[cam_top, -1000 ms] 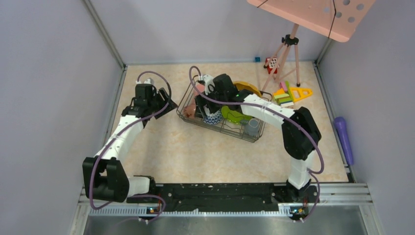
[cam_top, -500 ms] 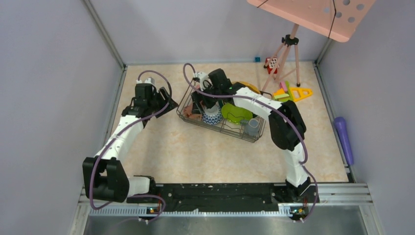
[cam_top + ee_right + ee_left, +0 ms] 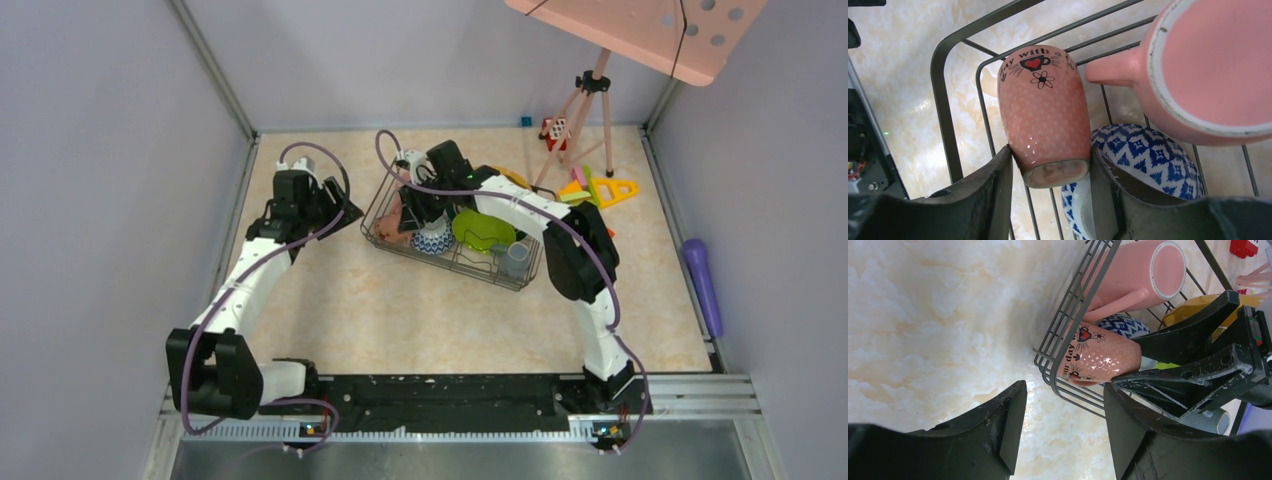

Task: Load the mixed dishes into the dish rack

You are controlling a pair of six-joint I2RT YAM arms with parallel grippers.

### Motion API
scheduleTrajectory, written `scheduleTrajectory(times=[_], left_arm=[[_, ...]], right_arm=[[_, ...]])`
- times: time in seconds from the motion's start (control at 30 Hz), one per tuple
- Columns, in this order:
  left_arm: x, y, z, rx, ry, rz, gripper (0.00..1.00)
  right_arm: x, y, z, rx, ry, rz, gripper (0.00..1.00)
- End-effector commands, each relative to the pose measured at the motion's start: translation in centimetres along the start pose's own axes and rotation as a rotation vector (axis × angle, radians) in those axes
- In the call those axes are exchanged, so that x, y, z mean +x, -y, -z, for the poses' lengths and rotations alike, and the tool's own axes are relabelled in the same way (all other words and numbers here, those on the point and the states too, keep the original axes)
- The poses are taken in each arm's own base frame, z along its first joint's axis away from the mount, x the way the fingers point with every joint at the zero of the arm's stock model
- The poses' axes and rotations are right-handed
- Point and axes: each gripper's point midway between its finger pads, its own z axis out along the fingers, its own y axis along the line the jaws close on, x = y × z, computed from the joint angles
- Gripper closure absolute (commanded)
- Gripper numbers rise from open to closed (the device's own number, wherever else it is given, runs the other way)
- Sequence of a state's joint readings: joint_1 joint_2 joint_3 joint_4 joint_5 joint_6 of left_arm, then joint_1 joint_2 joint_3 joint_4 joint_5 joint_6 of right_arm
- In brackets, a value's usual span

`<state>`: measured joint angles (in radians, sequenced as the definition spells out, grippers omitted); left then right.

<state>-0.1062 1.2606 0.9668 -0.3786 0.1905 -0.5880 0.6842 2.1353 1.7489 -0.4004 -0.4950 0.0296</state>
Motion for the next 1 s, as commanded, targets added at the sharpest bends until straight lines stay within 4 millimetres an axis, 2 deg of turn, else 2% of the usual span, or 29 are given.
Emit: scheduleTrajectory(times=[0.0,0.2,0.33,0.53,0.57,0.73,0.97], left_arm=[[-1.4,1.3,1.5,0.035,0.052,-0.035,0.37],[-1.5,1.3,1.7,0.032,0.057,-0.040,0.37],[-1.5,1.2,1.7,0.030,0.052,-0.038,0.37],[-1.0,1.1,1.6,0.029,0.033,-0.028,0.37],[-0.9,1.2,1.5,0.030,0.030,-0.027,0.37],[-0.6,1.2,1.3,0.033,0.016,-0.021,0.38],[-0.3,1.3,1.2,0.035,0.005,-0.024,0.38]], right_arm=[[-2.4,-2.0,1.3,-0.067,0.049,0.014,0.63],[-3.7,-2.8,2.7,-0.060,0.083,0.022,0.83],[-4.4,-2.9,3.4,-0.009,0.075,0.013,0.92],[-3.9,-2.7,3.7,0.134,-0.041,-0.042,0.94],[-4.3,-2.8,3.8,0.151,-0.053,-0.049,0.93],[-2.9,-2.1,3.0,0.242,-0.171,-0.050,0.90],[-3.0,-2.0,2.1,0.317,-0.165,-0.002,0.90]])
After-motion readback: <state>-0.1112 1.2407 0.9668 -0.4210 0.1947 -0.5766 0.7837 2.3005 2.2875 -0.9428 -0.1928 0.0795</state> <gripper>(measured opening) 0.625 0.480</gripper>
